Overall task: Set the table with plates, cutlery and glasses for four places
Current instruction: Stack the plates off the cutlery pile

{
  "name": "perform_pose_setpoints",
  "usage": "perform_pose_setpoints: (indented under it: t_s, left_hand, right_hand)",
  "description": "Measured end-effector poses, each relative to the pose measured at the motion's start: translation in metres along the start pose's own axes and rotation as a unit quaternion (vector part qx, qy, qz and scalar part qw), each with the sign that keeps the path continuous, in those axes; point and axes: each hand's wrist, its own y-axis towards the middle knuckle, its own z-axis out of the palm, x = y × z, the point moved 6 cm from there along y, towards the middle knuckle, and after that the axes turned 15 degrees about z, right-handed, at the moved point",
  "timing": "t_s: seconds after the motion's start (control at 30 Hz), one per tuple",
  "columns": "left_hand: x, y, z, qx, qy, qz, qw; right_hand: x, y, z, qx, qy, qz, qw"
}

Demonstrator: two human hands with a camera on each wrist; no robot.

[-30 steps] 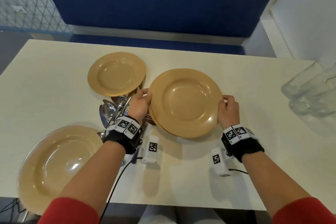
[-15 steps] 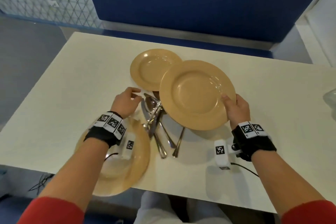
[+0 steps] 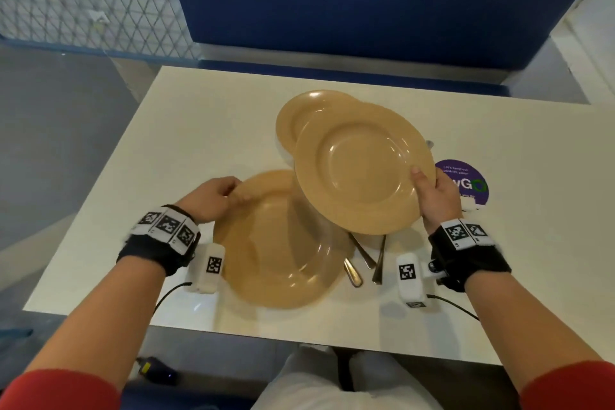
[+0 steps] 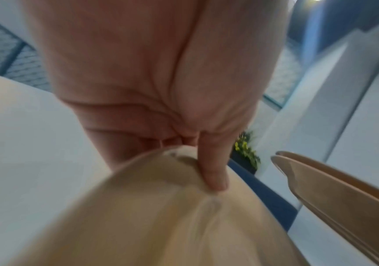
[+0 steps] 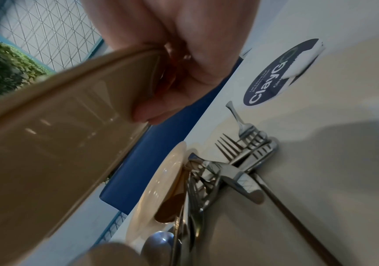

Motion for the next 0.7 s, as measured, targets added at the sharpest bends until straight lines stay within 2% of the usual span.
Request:
perform_pose_setpoints:
  t_s: [0.1, 0.17, 0.27, 0.33, 0.5, 0.53, 0.6, 0.67, 0.7]
  left_hand:
    - [-0.008, 0.003, -0.013, -0.104, -0.16, 0.003, 0.982]
    - [-0.018, 0.009, -0.008, -0.139, -0.214, 0.013, 0.967]
    - [-0.036, 0.024, 0.014, -0.13, -0.258, 0.025, 0.957]
    - [-0.047, 0.036, 0.029, -0.117, -0.28, 0.025, 0.953]
    - [-0.066, 0.068, 0.044, -0.1, -0.367, 0.004, 0.925]
    - [-0.065, 0.076, 0.042, -0.107, -0.37, -0.005, 0.923]
    - [-0.05, 0.101, 0.029, -0.175, -0.347, -0.042, 0.92]
    - [-0.031, 0.121, 0.012, -0.244, -0.224, -0.104, 0.938]
    - [-0.027, 0.129, 0.008, -0.244, -0.149, -0.127, 0.95]
  right_hand:
    - [0.01, -0.005, 0.006, 0.016, 0.007, -0.009, 1.0]
    - [0.013, -0.008, 0.012, 0.029, -0.004, -0.016, 0.999]
    - [0.013, -0.01, 0.021, 0.041, -0.05, -0.015, 0.998]
    - [0.01, -0.007, 0.025, 0.048, -0.064, 0.01, 0.997]
    - [-0.003, 0.015, 0.006, 0.008, -0.012, 0.093, 0.996]
    - [-0.003, 0.017, 0.003, 0.003, -0.017, 0.1, 0.995]
    - [0.0, 0.025, -0.003, -0.018, -0.031, 0.089, 0.995]
    - [0.005, 0.032, -0.009, -0.05, -0.022, 0.08, 0.995]
    - [0.005, 0.035, -0.013, -0.062, -0.009, 0.079, 0.995]
